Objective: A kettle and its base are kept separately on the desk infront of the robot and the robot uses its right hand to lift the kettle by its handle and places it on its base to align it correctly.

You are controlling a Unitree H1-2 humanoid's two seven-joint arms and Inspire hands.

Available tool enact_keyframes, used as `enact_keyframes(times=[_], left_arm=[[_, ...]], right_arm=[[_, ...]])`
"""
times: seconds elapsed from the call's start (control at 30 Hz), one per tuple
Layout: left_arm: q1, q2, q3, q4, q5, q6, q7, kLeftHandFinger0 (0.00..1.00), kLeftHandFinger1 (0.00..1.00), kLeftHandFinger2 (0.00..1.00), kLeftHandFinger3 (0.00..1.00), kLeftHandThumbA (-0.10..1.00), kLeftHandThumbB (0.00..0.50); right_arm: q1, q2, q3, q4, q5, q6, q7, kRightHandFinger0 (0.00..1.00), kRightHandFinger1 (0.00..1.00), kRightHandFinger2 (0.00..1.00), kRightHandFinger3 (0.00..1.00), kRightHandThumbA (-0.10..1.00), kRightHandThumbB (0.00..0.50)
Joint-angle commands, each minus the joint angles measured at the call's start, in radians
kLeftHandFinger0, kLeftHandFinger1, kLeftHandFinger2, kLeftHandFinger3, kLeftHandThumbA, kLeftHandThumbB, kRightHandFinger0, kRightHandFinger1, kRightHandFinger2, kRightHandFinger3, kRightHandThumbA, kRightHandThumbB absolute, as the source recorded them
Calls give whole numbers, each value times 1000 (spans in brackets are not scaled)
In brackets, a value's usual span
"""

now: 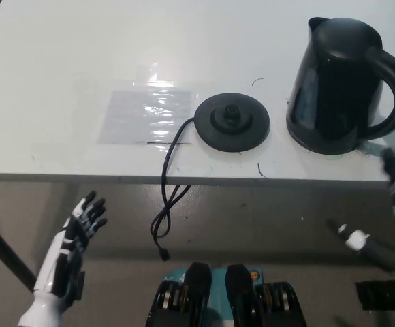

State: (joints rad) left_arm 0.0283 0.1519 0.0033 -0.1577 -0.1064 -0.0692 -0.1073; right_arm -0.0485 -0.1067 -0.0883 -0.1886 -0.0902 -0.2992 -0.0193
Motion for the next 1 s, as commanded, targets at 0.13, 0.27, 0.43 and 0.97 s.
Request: enact_keyframes(times=[0.13,0.27,0.43,0.97], left_arm=[[-19,-11,-4,-47,-14,2,-18,1000,1000,1000,1000,1000,204],[-11,-10,-1,-55,-17,21,-16,1000,1000,1000,1000,1000,215],[-9,-4,-1,-45,-17,6,-22,1000,1000,1000,1000,1000,179],[-12,7,-2,-40,-13,4,-24,1000,1000,1000,1000,1000,139]], right_arm=[[-105,-38,-82,-116,34,42,-32,1000,1000,1000,1000,1000,233],[-174,-69,-112,-99,56,99,-32,1000,1000,1000,1000,1000,281],[-275,-116,-141,-11,101,150,-14,1000,1000,1000,1000,1000,283],[-555,-173,-153,358,232,212,42,1000,1000,1000,1000,1000,310]])
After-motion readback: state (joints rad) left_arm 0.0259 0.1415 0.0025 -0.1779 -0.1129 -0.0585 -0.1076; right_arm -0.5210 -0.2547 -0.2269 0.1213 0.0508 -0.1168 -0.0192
